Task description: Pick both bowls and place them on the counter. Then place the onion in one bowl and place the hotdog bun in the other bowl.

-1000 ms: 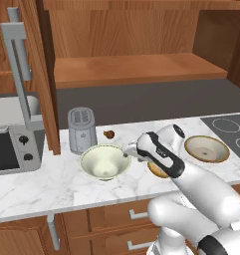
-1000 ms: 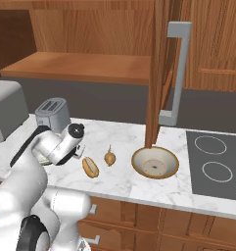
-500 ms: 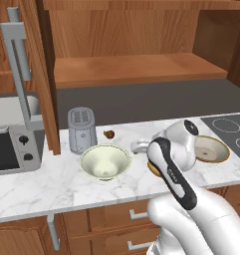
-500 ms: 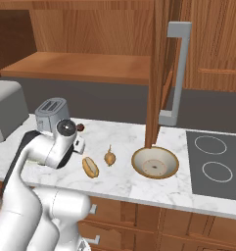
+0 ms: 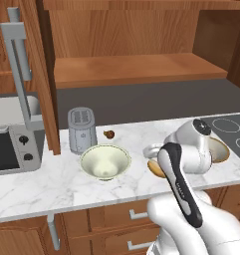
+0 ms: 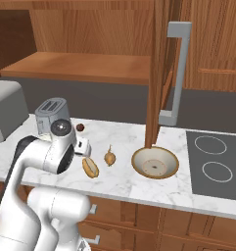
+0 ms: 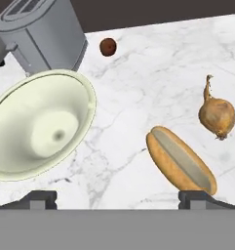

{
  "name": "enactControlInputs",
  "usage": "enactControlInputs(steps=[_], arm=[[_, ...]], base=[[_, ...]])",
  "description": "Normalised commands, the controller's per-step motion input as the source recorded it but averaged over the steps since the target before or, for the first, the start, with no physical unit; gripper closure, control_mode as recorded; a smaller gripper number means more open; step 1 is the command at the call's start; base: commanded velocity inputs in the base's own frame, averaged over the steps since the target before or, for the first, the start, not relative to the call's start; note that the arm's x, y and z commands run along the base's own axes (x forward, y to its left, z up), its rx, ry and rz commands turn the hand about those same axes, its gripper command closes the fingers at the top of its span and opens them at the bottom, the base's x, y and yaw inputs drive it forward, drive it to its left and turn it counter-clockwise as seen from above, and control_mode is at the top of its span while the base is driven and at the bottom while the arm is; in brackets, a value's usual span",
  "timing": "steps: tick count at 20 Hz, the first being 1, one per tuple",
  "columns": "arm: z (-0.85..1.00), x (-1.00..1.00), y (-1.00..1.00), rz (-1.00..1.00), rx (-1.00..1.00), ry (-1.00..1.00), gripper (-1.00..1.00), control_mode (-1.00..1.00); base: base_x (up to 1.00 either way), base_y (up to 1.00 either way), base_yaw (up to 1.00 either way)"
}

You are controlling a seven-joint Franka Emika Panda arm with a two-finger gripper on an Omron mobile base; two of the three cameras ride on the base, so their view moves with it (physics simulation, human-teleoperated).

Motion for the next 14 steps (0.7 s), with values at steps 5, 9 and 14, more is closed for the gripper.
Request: enactControlInputs(steps=[5, 9, 14], arm=[[0.10, -0.14, -0.45, 0.00, -0.17, 0.19, -1.00, -1.00], [-0.02, 0.00, -0.33, 0.00, -0.14, 0.23, -1.00, -1.00], [-0.49, 0.00, -0.15, 0.01, -0.10, 0.14, -1.00, -1.00]], base=[[0.00, 0.00, 0.00], [0.00, 0.00, 0.00], [0.00, 0.00, 0.00]])
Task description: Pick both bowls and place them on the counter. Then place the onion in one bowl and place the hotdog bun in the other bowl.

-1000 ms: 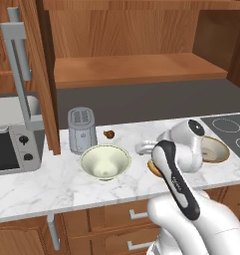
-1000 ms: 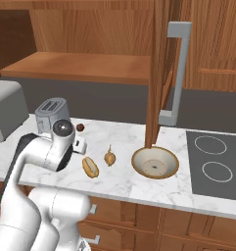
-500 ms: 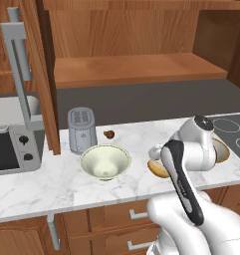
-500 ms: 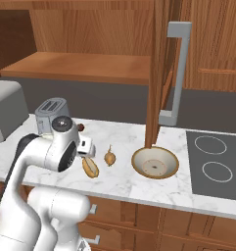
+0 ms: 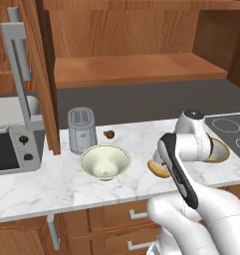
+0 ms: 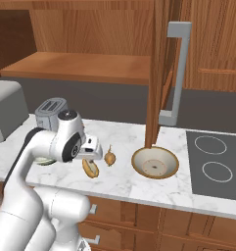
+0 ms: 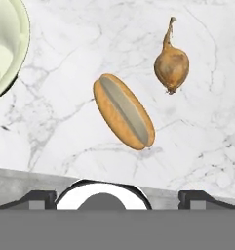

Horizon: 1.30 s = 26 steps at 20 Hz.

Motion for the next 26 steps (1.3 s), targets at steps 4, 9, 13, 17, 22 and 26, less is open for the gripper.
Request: enactControlInputs(steps=[4, 9, 13, 17, 22, 26], arm=[[-0.47, 0.00, -0.03, 0.02, -0.01, 0.01, -1.00, -1.00], [-0.34, 0.22, -0.01, 0.06, 0.00, 0.01, -1.00, -1.00], [-0.21, 0.31, -0.07, 0.07, 0.00, 0.00, -1.00, -1.00], [-0.08, 0.33, -0.09, 0.01, 0.00, 0.01, -1.00, -1.00], [-0.08, 0.36, 0.00, 0.00, 0.00, 0.05, -1.00, -1.00], [-0.19, 0.32, 0.00, 0.00, 0.00, 0.09, -1.00, -1.00]], base=[[0.00, 0.00, 0.00], [0.00, 0.00, 0.00], [0.00, 0.00, 0.00], [0.00, 0.00, 0.00], [0.00, 0.00, 0.00], [0.00, 0.00, 0.00]])
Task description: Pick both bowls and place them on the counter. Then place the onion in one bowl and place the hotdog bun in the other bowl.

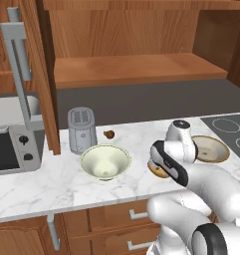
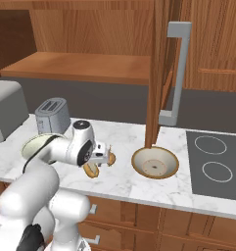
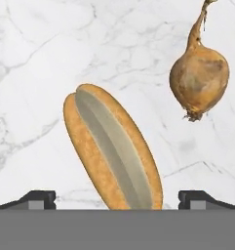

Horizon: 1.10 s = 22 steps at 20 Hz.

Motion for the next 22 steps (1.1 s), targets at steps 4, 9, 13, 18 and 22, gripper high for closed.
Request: enactControlInputs(steps=[4, 9, 13, 18, 22], arm=[[-0.30, 0.24, 0.00, 0.00, -0.01, 0.11, -1.00, -1.00], [-0.34, 0.25, 0.00, 0.00, 0.00, 0.11, -1.00, -1.00], [-0.35, 0.27, 0.00, 0.01, 0.00, 0.08, -1.00, -1.00], [-0.34, 0.20, 0.00, 0.04, 0.00, 0.01, -1.00, -1.00], [-0.33, 0.02, 0.00, 0.05, 0.00, 0.00, -1.00, -1.00]], base=[[0.00, 0.00, 0.00], [0.00, 0.00, 0.00], [0.00, 0.00, 0.00], [0.00, 0.00, 0.00], [0.00, 0.00, 0.00]])
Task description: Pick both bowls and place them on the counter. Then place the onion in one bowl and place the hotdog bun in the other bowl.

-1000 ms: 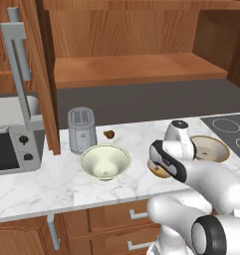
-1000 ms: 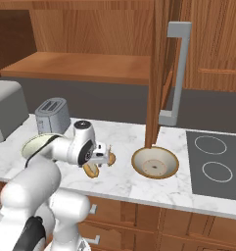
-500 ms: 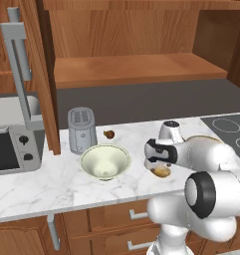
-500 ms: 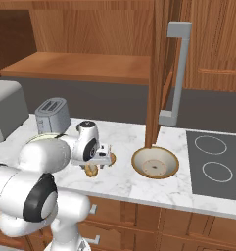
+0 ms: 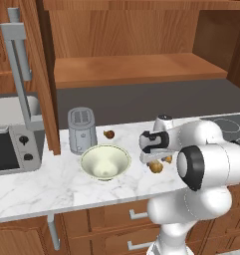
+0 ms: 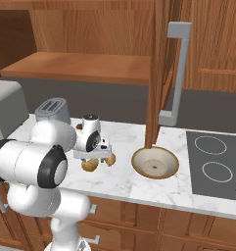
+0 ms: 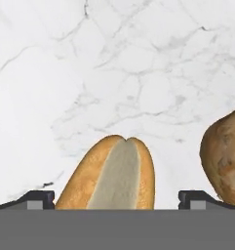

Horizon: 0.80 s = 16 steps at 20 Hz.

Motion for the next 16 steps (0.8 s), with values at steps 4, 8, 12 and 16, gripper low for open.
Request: enactControlInputs(steps=[4, 8, 12, 16], arm=[[-0.44, -0.20, 0.00, 0.02, 0.00, 0.00, -1.00, -1.00], [-0.35, -0.61, -0.01, 0.00, 0.00, -0.05, -1.00, -1.00], [-0.16, -0.73, 0.00, -0.06, 0.00, -0.09, -1.00, -1.00], [-0.11, -0.54, 0.03, -0.10, 0.00, -0.06, -1.00, -1.00]], base=[[0.00, 0.00, 0.00], [0.00, 0.00, 0.00], [0.00, 0.00, 0.00], [0.00, 0.00, 0.00]])
